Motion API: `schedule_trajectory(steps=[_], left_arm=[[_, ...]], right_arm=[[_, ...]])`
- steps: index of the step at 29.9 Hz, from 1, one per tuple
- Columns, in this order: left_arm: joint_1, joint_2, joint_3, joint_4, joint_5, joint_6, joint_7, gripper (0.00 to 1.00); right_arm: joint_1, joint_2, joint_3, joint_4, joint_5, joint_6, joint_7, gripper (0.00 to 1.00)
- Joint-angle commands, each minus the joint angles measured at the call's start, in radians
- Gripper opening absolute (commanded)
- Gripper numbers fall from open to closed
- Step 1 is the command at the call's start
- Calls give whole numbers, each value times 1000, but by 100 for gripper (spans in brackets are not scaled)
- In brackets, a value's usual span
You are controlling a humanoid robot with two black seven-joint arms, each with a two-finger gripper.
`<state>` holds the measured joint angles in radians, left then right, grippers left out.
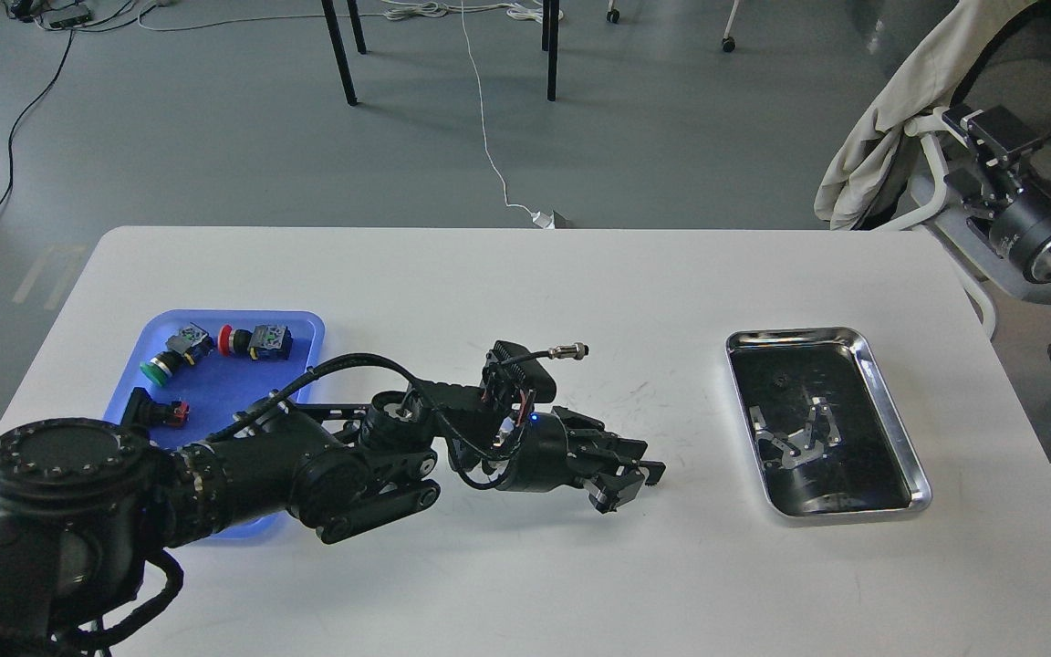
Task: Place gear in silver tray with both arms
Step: 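Lift the black gear with the left gripper and carry it toward the silver tray, then open the left gripper to drop the gear on the table, raise the arm, then reach the right gripper down to the black gear on the table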
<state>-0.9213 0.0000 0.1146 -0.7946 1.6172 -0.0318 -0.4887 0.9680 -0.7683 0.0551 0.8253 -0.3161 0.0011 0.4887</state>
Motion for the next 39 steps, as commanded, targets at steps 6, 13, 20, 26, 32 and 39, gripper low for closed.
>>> schedule_trajectory(steps=[6, 13, 20, 26, 32, 39], left_arm=[[-11, 0, -32, 0, -63, -3, 0, 47], [-109, 0, -170, 14, -245, -11, 0, 65], [-208, 84, -237, 9, -526, -34, 0, 84], [-246, 262, -237, 14, -724, -34, 0, 91], [-240, 405, -240, 15, -841, -72, 0, 94], [-222, 543, -263, 15, -1068, -91, 0, 97]], right_arm=[[1, -3, -11, 8, -14, 16, 0, 89], [55, -6, -60, 17, -93, 85, 0, 89], [104, -35, -63, 64, -202, 155, 0, 89], [143, -65, -64, 158, -349, 224, 0, 89], [179, -91, -64, 277, -506, 312, 0, 88], [245, -91, -61, 409, -745, 327, 0, 88]])
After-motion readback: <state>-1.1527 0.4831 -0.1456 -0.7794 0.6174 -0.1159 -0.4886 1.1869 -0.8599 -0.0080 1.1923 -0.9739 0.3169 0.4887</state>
